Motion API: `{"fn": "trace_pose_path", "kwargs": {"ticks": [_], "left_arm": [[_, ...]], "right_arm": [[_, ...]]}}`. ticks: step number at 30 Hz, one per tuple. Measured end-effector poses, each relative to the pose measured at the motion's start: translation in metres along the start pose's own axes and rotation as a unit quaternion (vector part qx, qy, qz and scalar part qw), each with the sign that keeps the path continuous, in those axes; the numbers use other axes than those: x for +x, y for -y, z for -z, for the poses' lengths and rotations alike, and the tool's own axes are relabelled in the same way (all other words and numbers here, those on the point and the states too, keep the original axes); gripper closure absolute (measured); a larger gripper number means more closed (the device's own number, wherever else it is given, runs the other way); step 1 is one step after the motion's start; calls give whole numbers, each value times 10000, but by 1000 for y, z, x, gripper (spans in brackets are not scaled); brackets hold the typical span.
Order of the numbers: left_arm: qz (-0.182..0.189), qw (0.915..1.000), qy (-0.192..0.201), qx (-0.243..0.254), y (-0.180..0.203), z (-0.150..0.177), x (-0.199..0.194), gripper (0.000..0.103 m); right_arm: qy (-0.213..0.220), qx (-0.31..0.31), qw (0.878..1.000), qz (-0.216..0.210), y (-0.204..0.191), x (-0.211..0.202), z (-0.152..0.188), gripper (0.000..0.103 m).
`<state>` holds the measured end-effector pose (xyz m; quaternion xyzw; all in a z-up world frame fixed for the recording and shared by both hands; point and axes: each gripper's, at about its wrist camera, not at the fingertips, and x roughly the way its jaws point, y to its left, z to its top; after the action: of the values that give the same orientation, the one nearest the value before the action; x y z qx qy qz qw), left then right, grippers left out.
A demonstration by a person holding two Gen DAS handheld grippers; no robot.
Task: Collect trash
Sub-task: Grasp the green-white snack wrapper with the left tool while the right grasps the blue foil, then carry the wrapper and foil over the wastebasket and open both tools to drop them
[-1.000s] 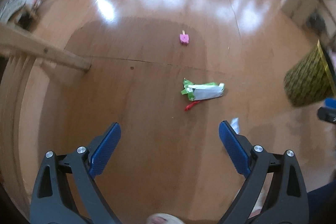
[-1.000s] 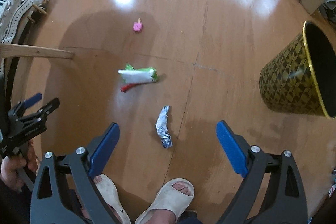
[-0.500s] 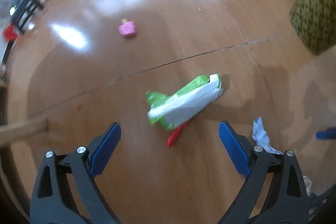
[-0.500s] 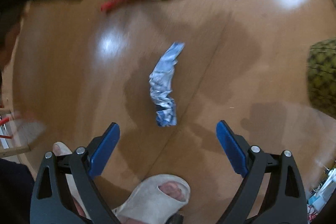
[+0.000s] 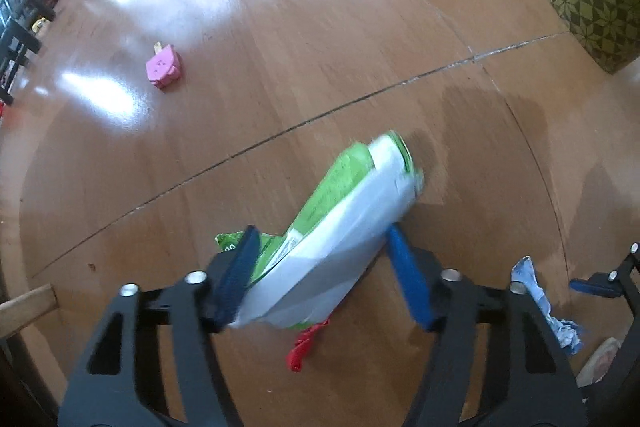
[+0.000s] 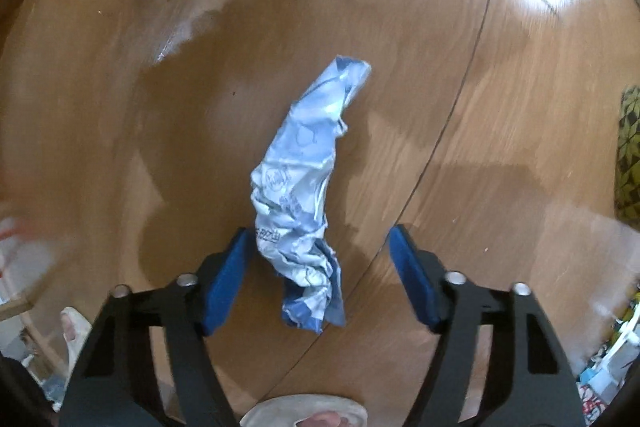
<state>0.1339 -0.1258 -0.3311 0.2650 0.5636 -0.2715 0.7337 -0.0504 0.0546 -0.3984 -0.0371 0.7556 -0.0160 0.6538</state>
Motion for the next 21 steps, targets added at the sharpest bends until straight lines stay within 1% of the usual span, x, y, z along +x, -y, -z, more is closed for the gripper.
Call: {"fn": "trace_pose_path", "kwargs": {"ticks": [1,2,3,4,6,8,10,14,15,16,17,18,19,21], "left_arm": [[76,9999,16,-64,-2,-1,-3,59],[168,9997,-4,-182,-5,-3,-6,65],[316,9989,-48,-335,-10,-4,-9,79],[417,9977,-79,-529,-17,-6,-16,91],[560,9943,-23,-908,-32,-11,-34,92],[693,9882,76,-1365,-54,-12,-62,92],[701,9853,129,-1554,-68,-11,-84,92],[582,9832,238,-1714,-81,-1,-154,92],[549,9831,264,-1727,-80,5,-171,92],[497,9834,295,-1719,-79,10,-194,92],[463,9834,310,-1726,-78,14,-208,92],[419,9835,325,-1729,-75,20,-225,92],[364,9835,337,-1739,-71,29,-249,92],[352,9821,376,-1814,-63,47,-283,92]], "right_arm": [[28,-49,10000,3,-2,-4,-2,79],[-19,-59,10000,-27,-4,-6,-4,79],[-24,0,9998,-215,-3,-12,-7,79],[50,7,9997,-238,-3,-19,-8,79],[206,16,9994,-276,-2,-36,-12,79],[416,99,9985,-338,3,-64,-14,79],[623,178,9970,-426,10,-92,-17,79],[1081,365,9912,-666,22,-162,-18,79],[1213,375,9893,-715,25,-186,-15,79],[1328,346,9878,-732,27,-206,-14,79],[1409,316,9868,-731,30,-223,-16,79],[1569,246,9848,-706,31,-248,-11,79],[1673,206,9832,-702,29,-265,-16,79],[1924,109,9791,-647,35,-304,-5,79]]}}
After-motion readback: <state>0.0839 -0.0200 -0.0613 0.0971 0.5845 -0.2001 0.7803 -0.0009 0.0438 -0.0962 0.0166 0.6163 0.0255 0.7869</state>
